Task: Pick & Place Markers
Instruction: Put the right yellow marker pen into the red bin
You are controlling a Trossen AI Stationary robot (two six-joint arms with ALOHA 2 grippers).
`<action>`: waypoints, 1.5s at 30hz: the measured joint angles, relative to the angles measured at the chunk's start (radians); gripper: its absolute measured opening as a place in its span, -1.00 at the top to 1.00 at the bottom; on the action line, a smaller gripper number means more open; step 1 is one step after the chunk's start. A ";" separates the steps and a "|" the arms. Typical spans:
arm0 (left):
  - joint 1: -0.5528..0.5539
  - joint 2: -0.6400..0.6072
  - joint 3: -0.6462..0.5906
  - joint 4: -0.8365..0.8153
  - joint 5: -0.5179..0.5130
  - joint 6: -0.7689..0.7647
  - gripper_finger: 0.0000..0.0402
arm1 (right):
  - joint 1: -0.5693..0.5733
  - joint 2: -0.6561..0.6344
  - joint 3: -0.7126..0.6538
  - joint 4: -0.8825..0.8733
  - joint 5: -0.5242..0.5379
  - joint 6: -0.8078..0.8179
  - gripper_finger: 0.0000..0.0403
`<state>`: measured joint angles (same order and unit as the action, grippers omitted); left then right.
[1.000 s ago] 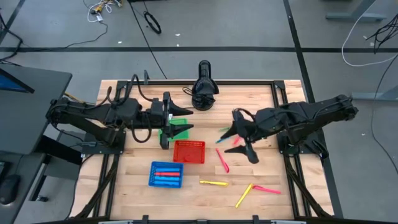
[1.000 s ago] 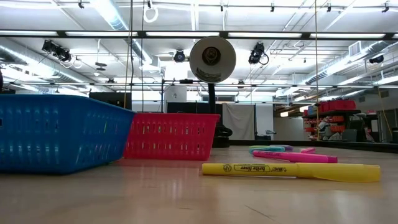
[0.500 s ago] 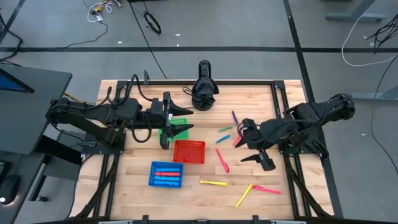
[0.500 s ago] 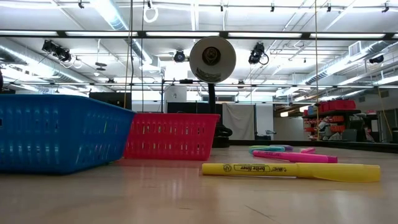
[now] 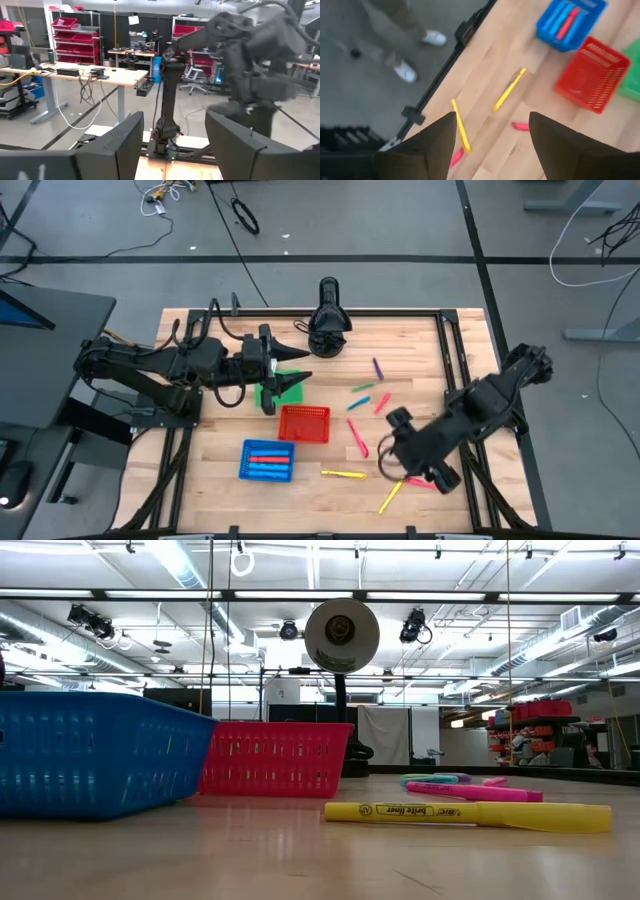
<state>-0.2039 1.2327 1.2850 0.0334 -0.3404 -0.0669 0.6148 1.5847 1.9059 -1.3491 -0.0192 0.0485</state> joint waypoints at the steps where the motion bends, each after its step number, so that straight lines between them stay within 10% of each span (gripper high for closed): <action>1: 0.000 0.000 0.000 0.000 0.000 0.000 -0.09 | 0.010 0.013 0.001 -0.004 0.000 -0.005 -0.25; 24: 0.000 0.000 0.000 0.000 -0.012 0.000 -0.09 | 0.078 0.105 -0.371 0.228 -0.138 0.009 -0.25; 45: 0.000 0.000 0.000 0.000 -0.014 0.001 -0.09 | 0.156 0.187 -0.671 0.545 -0.018 -0.003 -0.25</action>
<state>-0.2039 1.2331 1.2850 0.0329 -0.3546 -0.0658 0.7710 1.7717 1.2346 -0.8039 -0.0369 0.0452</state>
